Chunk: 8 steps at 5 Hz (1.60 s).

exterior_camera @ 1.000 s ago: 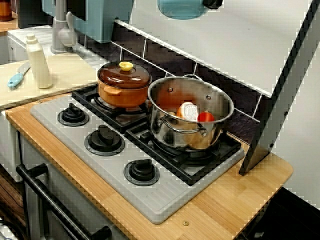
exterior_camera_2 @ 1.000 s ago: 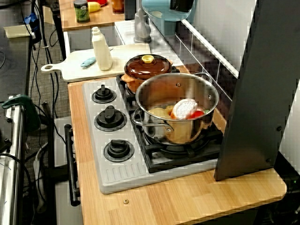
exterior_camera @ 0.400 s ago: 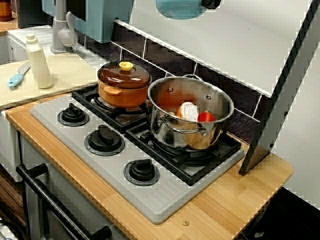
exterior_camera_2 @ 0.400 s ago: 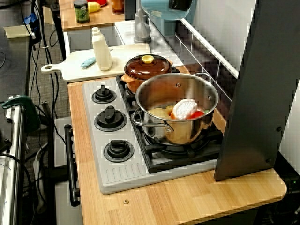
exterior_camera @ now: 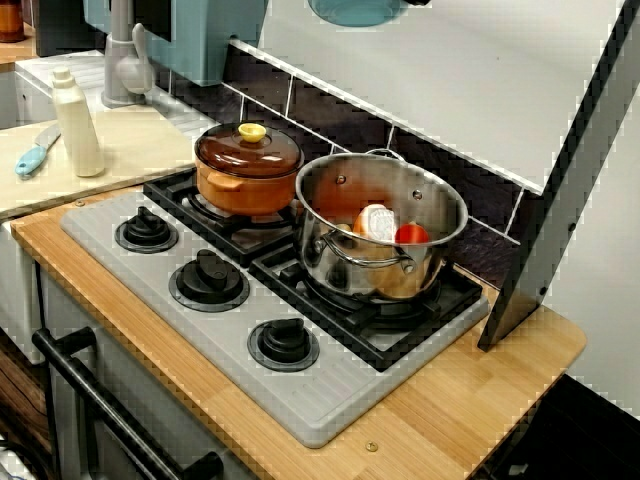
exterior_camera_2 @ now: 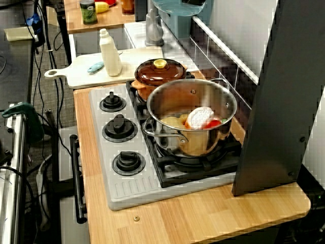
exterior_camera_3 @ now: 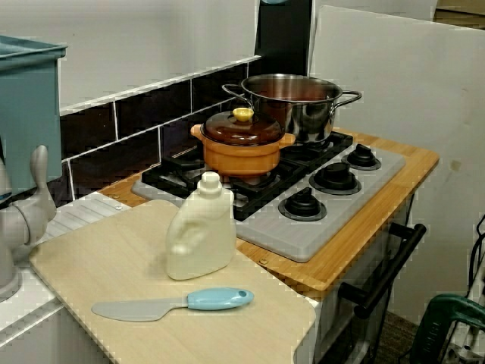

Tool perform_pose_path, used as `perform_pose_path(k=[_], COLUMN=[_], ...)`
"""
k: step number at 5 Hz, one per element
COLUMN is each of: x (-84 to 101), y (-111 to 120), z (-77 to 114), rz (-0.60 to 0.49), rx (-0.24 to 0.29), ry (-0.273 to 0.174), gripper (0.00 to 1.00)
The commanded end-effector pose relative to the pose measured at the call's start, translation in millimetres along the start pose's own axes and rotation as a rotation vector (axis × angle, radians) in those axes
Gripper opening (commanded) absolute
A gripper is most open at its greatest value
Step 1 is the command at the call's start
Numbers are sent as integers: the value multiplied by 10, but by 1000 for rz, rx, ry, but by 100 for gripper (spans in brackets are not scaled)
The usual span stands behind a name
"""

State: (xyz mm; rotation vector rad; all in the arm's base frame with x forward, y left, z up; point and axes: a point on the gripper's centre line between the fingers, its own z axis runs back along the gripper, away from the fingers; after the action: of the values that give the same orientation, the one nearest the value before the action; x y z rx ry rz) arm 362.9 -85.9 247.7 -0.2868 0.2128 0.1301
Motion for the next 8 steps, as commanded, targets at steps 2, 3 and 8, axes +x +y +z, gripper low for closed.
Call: perform_pose_path(k=[2,3,8], x=[-161,-169,-184], y=[55,87,310], z=[242,210,166], rz=[-4,3,71], rx=[6,18,74], ry=[-134,-160,-339], gripper=[0,0,0])
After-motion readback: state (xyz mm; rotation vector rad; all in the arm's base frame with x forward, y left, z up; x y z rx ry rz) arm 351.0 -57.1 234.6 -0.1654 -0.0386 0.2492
